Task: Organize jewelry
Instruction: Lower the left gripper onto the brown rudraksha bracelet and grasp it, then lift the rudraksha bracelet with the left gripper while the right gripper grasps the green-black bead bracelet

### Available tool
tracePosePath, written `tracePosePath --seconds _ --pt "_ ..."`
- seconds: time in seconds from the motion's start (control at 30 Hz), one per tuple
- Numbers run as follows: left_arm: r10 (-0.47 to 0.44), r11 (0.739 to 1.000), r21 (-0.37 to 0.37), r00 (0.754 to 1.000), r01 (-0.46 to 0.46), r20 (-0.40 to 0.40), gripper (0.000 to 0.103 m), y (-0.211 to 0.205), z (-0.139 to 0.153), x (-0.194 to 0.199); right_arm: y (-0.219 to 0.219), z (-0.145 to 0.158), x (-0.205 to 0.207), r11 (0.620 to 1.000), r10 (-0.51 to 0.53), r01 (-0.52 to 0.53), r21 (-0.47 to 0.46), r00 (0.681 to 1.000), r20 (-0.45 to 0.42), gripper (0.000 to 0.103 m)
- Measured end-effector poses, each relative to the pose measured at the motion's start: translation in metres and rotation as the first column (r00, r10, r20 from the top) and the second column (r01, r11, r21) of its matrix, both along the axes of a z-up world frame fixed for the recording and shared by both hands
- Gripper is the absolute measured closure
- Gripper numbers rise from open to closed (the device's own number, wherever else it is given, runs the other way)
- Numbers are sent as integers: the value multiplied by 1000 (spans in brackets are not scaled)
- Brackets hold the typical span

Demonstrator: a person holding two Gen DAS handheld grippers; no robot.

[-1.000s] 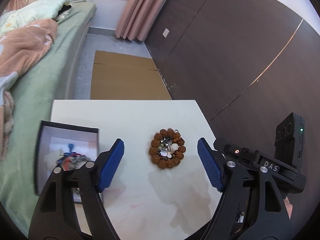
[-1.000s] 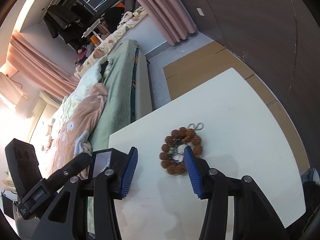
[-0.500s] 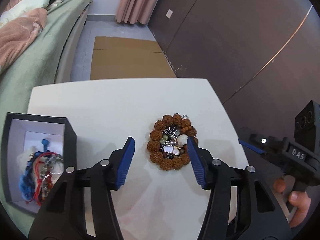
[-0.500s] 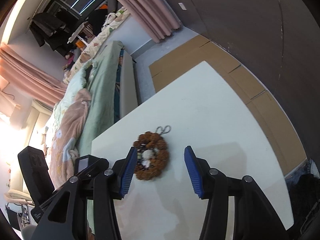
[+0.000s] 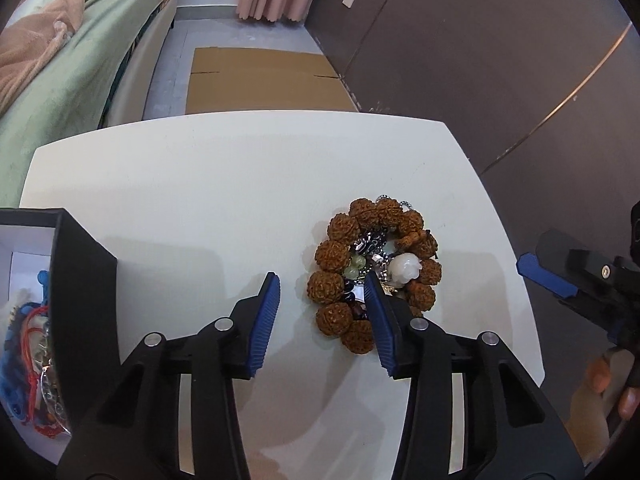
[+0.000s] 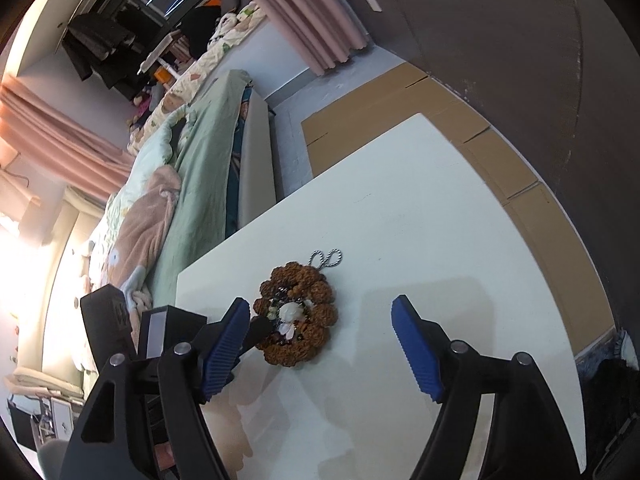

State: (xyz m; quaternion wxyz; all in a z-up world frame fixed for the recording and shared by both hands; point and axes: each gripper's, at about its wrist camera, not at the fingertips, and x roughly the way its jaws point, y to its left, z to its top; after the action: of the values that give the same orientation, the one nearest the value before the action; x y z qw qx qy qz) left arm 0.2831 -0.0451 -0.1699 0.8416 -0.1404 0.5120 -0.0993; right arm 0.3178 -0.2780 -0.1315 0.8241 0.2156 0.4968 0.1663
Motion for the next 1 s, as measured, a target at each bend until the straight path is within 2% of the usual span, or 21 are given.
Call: tracePosePath --seconds 0.13,0.17,0.2,0.3,0.4,0.63,0.83,1.0 --pt "-1 1000 29 1000 0 10 62 -4 0 -1 3 -4 1 1000 3 -3 -11 1000 -11 30" --pt "-8 999 40 1000 8 9 68 -6 -1 -1 3 -4 1 1000 1 -1 -14 1000 -13 30" --pt "-29 999 20 1000 30 -7 78 -8 -2 -1 4 -5 1 1000 -1 1 -16 1000 -15 30" --pt "-54 998 37 998 54 -17 80 -13 -1 -4 5 -3 0 1000 -4 3 -22 1000 -13 30" --pt "-47 999 6 999 47 -27 83 -10 0 -5 6 -1 -1 1000 -1 0 -25 1000 -9 30" --pt "-59 995 -81 997 63 56 84 -3 31 -14 7 2 -3 999 -12 12 -32 1000 -5 30" --pt "-73 989 -118 989 88 127 84 1 60 -26 7 4 -2 999 -22 22 -31 1000 -1 30" --pt "-59 988 -131 986 80 155 84 11 73 -34 16 3 -2 1000 -3 3 -29 1000 -2 30"
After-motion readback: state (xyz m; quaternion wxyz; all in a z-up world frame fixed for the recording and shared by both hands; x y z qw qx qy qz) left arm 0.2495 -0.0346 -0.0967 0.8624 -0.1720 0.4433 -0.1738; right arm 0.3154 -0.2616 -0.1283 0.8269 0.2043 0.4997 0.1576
